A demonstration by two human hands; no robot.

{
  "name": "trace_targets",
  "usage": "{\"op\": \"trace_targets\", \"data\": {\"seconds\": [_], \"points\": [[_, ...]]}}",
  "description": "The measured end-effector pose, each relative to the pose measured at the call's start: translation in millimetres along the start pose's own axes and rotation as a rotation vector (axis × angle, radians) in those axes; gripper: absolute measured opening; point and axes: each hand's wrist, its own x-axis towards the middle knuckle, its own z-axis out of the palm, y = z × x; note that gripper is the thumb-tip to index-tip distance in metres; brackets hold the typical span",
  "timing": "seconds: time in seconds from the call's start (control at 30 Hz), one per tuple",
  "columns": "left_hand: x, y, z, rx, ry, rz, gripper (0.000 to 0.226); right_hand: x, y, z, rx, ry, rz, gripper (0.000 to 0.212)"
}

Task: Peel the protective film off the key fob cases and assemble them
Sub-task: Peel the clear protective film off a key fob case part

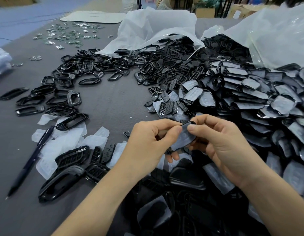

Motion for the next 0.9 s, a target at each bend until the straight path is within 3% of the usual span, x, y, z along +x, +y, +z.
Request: {"op": "trace_targets", "data": {"seconds": [0.13, 0.33, 0.5, 0.73, 0.9], "points": [[-0.2, -2.1, 1.7, 0.025, 0.015, 0.013, 0.02, 0.0, -0.2, -1.5, -0.101, -0.001, -0.06, 0.004], [-0.9, -3.3, 1.1, 0.064, 0.03, 0.055, 0.02, 1.6, 0.1, -5.6, -0.178, -0.015, -0.081, 0.002], [-1.9, -0.3, 1.8, 0.177, 0.061, 0.152, 0.021, -0.8, -0.6, -2.8, -0.14, -0.035, -0.085, 0.02], [-2.7, 0.3, 4.4, 0.264, 0.1, 0.208, 0.02, -1.3, 3.0, 0.5, -0.129, 0.009, -0.08, 0.008], [-4.2, 0.3, 7.5, 0.301, 0.119, 0.206, 0.01, -2.6, 3.8, 6.2, -0.244, 0.045, -0.189, 0.017]]}}
